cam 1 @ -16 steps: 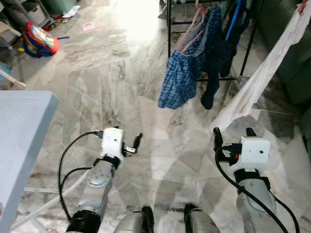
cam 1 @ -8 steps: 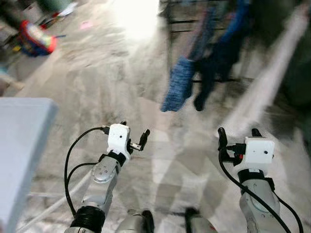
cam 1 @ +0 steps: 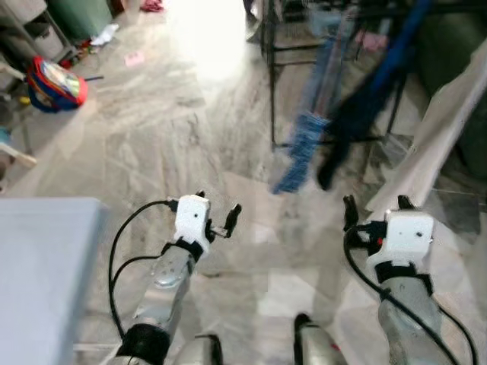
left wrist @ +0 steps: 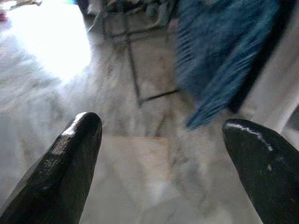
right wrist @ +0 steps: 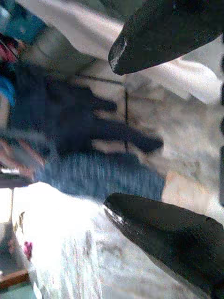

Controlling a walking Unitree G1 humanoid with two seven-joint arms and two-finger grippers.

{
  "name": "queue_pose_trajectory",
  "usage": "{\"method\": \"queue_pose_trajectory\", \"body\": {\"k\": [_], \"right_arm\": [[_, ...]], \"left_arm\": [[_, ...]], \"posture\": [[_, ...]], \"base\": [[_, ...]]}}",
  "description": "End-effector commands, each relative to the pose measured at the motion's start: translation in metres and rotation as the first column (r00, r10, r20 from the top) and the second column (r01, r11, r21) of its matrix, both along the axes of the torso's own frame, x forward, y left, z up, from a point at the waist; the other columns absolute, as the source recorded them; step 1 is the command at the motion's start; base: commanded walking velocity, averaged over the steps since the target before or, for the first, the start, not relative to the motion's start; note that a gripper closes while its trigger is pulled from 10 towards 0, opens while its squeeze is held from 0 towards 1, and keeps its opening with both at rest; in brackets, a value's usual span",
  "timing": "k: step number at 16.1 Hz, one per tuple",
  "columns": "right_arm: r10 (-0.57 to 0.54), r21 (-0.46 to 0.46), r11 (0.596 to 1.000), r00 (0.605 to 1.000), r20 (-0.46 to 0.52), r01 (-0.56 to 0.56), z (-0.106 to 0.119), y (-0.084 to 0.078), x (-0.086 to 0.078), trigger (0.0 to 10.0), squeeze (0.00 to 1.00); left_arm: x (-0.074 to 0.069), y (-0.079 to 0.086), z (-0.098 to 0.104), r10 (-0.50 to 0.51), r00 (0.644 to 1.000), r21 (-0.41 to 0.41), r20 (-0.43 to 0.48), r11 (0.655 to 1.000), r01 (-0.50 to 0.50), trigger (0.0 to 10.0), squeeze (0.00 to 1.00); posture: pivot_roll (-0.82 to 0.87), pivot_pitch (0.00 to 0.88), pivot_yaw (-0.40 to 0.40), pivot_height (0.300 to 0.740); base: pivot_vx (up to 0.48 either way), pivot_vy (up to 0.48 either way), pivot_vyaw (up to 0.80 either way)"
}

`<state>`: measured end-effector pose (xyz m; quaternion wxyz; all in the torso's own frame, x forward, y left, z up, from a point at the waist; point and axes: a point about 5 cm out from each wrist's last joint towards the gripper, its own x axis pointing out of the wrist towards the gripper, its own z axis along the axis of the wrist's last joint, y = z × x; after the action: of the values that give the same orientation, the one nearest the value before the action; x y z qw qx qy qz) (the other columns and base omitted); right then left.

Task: Hang hanger

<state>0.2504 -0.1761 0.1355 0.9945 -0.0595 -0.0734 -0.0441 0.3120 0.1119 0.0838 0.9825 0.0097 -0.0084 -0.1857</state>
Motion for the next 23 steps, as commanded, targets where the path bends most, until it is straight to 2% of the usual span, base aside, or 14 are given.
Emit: {"method": "queue_pose_trajectory", "body": {"k": [1,5,7,16,21,23], "right_arm": [[0.013,-0.004,1.0,1.0,-0.006,-0.013,-0.001,0.003,-0.001,10.0,0.0],[-0.014,-0.03,0.999,1.0,0.002,0.014,0.001,0.002,0.0,10.0,0.0],[-0.044,-0.04,0.998,0.999,0.002,0.044,0.001,-0.003,0.001,10.0,0.0],[-0.128,-0.091,0.988,0.992,0.003,0.128,0.002,-0.014,0.002,10.0,0.0],[-0.14,-0.097,0.986,0.99,-0.007,0.139,0.0,-0.015,0.001,10.0,0.0],[-0.141,-0.096,0.986,0.99,-0.009,0.139,-0.001,-0.014,0.001,10.0,0.0]], "left_arm": [[-0.004,0.006,-0.009,0.014,0.999,0.009,-0.033,1.0,-0.014,10.0,0.0],[-0.004,0.003,-0.009,0.006,0.999,0.013,-0.035,1.0,-0.006,10.0,0.0],[-0.004,0.001,-0.013,0.021,0.998,0.035,-0.058,0.999,-0.019,10.0,0.0],[-0.008,-0.006,-0.012,-0.026,0.998,0.008,-0.048,1.0,0.027,10.0,0.0],[-0.009,-0.007,-0.013,-0.043,0.997,0.004,-0.059,0.999,0.043,10.0,0.0],[-0.01,-0.01,-0.012,-0.071,0.996,-0.011,-0.056,0.997,0.07,10.0,0.0]], "posture": [[-0.08,0.292,0.106,0.74],[-0.09,0.291,0.109,0.74],[-0.09,0.291,0.11,0.74],[-0.09,0.299,0.107,0.74],[-0.09,0.303,0.108,0.74],[-0.09,0.303,0.109,0.74]], "base": [[0.307,0.368,0.0],[0.332,0.337,0.0],[0.0,0.0,0.0],[0.0,0.0,0.0],[0.0,0.0,-0.77],[0.0,0.0,0.0]]}}
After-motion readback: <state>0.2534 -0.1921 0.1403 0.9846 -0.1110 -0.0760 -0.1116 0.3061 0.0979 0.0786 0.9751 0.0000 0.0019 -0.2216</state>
